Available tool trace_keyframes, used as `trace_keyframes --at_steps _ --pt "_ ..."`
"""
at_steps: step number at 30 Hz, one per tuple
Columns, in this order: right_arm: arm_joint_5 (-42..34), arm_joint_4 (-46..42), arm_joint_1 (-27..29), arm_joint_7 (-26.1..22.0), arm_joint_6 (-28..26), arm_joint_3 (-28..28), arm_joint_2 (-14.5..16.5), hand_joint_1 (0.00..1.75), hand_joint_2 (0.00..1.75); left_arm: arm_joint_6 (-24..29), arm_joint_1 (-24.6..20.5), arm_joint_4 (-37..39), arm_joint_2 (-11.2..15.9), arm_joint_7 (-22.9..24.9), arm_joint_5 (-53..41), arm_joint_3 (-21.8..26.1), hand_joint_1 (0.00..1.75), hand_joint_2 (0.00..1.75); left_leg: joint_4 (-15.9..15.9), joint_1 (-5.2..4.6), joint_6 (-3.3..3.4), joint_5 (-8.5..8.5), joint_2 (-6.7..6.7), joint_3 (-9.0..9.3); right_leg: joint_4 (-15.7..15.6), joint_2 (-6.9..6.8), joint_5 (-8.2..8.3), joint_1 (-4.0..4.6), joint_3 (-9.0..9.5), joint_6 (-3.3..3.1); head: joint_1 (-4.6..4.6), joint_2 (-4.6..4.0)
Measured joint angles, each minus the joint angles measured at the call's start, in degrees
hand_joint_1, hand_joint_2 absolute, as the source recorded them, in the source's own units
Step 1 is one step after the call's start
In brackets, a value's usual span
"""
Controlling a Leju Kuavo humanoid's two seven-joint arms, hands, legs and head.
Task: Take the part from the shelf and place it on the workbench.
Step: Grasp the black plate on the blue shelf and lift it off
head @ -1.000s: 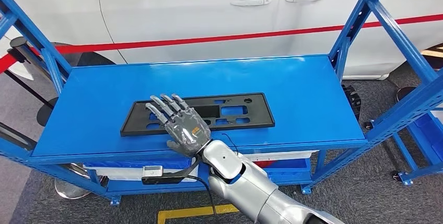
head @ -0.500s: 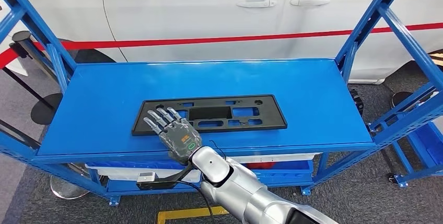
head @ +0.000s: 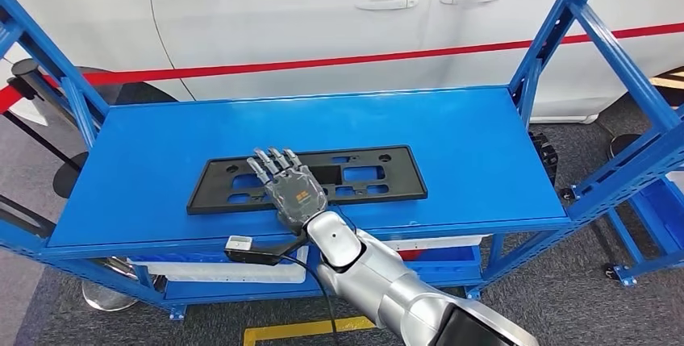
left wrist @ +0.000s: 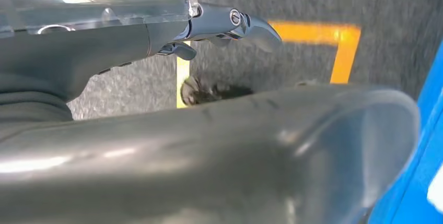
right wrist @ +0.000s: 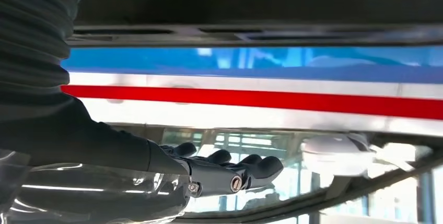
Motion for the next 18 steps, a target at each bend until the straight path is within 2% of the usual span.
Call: trace_keyframes --at_steps 1,2,3,4,5,6,7,10,11,13,15,16,17,18 --pt "0.6 0.6 -0.1 0.6 0.1 0.0 0.0 0.0 1.75 -0.1 0.0 0.0 0.0 0.0 -0.1 -0.1 0.0 0.0 1.5 0.12 -0.22 0.01 0.01 -0.85 0.1 0.01 -0.04 0.0 -0.01 0.01 0.0 0.01" --pt "1.4 1.1 -0.2 1.2 0.2 0.0 0.0 0.0 1.75 -0.2 0.0 0.0 0.1 -0.1 -0.3 -0.1 0.0 0.0 1.1 0.26 -0.42 0.99 0.02 -0.78 0.2 0.06 -0.1 -0.03 -0.01 0.08 -0.01 0.01" --pt "2.1 1.5 -0.3 1.9 0.5 0.0 0.0 0.0 1.75 -0.2 0.0 0.0 0.2 -0.1 -0.4 -0.2 0.0 0.0 -1.4 0.44 -0.58 2.89 0.03 0.32 0.4 0.14 -0.23 -0.09 -0.01 0.21 -0.01 0.01" --pt "2.9 1.9 -0.6 2.5 0.8 0.0 0.0 0.0 1.75 -0.3 0.0 0.0 0.2 -0.2 -0.5 -0.2 0.0 0.0 -5.3 0.62 -0.71 4.88 0.03 2.04 0.7 0.22 -0.43 -0.15 -0.04 0.42 -0.01 0.01" --pt "3.8 2.3 -0.9 3.1 1.2 0.0 0.0 0.0 1.75 -0.3 -0.1 0.0 0.3 -0.2 -0.6 -0.3 0.0 0.0 -8.6 0.65 -0.77 6.12 0.0 3.64 1.1 0.3 -0.66 -0.09 -0.17 0.69 -0.01 0.01" --pt "4.5 2.6 -1.2 3.7 1.7 0.0 0.0 0.0 1.75 -0.3 -0.2 0.0 0.4 -0.2 -0.7 -0.3 0.0 0.0 -11.2 0.63 -0.55 6.86 -0.07 4.79 1.4 0.37 -0.83 0.0 -0.38 0.99 0.02 0.0" --pt "5.2 3.0 -1.5 4.2 2.1 0.0 0.0 0.0 1.75 -0.3 -0.3 0.0 0.4 -0.2 -0.7 -0.3 0.0 0.0 -12.4 0.56 -0.26 6.9 -0.15 5.28 1.7 0.4 -0.91 0.1 -0.6 1.26 0.05 0.0" --pt "7.3 4.1 -1.9 5.7 3.4 0.0 -0.1 0.03 1.75 -0.3 -0.3 0.0 0.4 -0.3 -0.9 -0.3 0.0 0.0 -12.7 0.45 0.96 6.97 -0.23 5.16 2.0 0.4 -1.0 0.07 -0.98 2.0 0.14 0.01" --pt "8.2 4.4 -2.1 6.4 4.1 0.0 -0.2 0.07 1.75 -0.3 -0.3 0.0 0.4 -0.3 -0.9 -0.3 0.0 0.0 -12.8 0.49 1.34 7.11 -0.2 5.18 2.8 0.34 -1.59 -0.01 -1.31 2.29 0.15 0.01" --pt "9.9 5.1 -2.6 7.7 5.6 0.2 -0.5 0.79 1.75 -0.3 -0.5 0.0 0.6 -0.3 -1.0 -0.4 0.0 0.0 -12.9 0.51 2.02 7.29 -0.13 5.22 7.5 0.21 -4.36 -0.21 -3.42 2.83 0.17 0.01" --pt "10.8 5.7 -2.8 8.4 6.7 0.5 -0.8 1.53 1.75 -0.3 -0.7 0.0 0.7 -0.3 -1.0 -0.4 0.0 0.0 -12.9 0.44 2.34 7.26 -0.11 5.21 14.8 0.17 -7.49 -0.23 -6.97 3.13 0.17 0.01" --pt "11.1 5.9 -2.8 8.6 7.1 0.5 -1.1 1.58 1.75 -0.3 -0.7 0.0 0.8 -0.4 -1.0 -0.4 0.0 0.0 -12.9 0.41 2.36 7.24 -0.11 5.24 17.2 0.17 -8.02 -0.24 -8.24 3.18 0.16 0.01" --pt "11.4 6.1 -2.8 8.7 7.4 0.6 -1.2 1.64 1.75 -0.3 -0.7 0.0 0.9 -0.4 -1.0 -0.4 0.0 0.0 -12.9 0.39 2.37 7.23 -0.12 5.29 17.8 0.17 -7.55 -0.24 -8.64 3.15 0.17 0.01" --pt "11.7 6.3 -2.8 8.9 7.8 0.6 -1.4 1.65 1.75 -0.4 -0.8 0.0 0.9 -0.5 -1.1 -0.4 0.0 0.0 -12.9 0.38 2.34 7.2 -0.13 5.38 16.2 0.17 -6.1 -0.23 -7.94 3.01 0.17 0.01"
